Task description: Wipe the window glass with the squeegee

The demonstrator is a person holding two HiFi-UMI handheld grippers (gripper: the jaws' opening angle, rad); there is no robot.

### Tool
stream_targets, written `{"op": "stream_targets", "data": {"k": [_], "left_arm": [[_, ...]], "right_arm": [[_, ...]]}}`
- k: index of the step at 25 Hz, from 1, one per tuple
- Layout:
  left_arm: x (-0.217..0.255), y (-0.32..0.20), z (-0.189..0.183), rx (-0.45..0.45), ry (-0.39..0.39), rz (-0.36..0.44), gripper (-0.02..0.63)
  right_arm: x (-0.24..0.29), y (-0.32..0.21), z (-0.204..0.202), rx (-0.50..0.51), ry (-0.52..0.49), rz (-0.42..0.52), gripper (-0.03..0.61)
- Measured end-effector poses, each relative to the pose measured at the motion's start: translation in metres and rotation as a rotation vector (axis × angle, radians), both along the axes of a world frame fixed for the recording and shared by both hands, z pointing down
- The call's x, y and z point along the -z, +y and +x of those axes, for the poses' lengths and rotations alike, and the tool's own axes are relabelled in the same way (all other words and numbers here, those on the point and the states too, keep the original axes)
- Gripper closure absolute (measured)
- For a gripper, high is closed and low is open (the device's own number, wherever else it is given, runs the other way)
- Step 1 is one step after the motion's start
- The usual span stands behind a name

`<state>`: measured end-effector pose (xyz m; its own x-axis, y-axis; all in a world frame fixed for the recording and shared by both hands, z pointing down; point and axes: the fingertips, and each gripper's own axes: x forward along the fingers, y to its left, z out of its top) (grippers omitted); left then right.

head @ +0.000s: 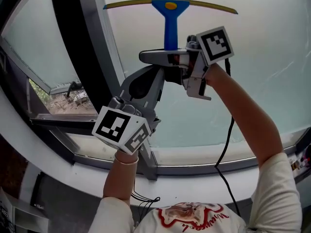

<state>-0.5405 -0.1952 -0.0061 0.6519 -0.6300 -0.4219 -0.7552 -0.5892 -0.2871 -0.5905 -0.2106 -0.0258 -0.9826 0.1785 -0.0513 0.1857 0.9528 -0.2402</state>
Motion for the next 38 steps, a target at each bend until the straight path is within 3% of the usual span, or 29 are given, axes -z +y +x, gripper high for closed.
{"op": "stream_targets", "data": {"k": [8,16,22,38], "left_arm": [[-0.018,-0.012,-0.001,0.030,0.003,-0.044,0.612],[-0.058,-0.020,0.003,0.022,-0.003,-0.123,0.612],[-0.091,-0.019,0.001,0.046,-0.017,-0.145,0.612],[-0.160,-0.010,0.003,0.039,-0.006,-0.295,0.612]], "right_arm": [[-0.019,-0.008,-0.005,0.014,0.088,0.010,0.561],[-0.063,-0.017,-0.001,0.011,0.108,-0.018,0.561],[-0.095,-0.018,-0.001,0.012,0.107,0.023,0.561],[-0.165,-0.005,-0.002,0.030,0.097,-0.096,0.558]]}}
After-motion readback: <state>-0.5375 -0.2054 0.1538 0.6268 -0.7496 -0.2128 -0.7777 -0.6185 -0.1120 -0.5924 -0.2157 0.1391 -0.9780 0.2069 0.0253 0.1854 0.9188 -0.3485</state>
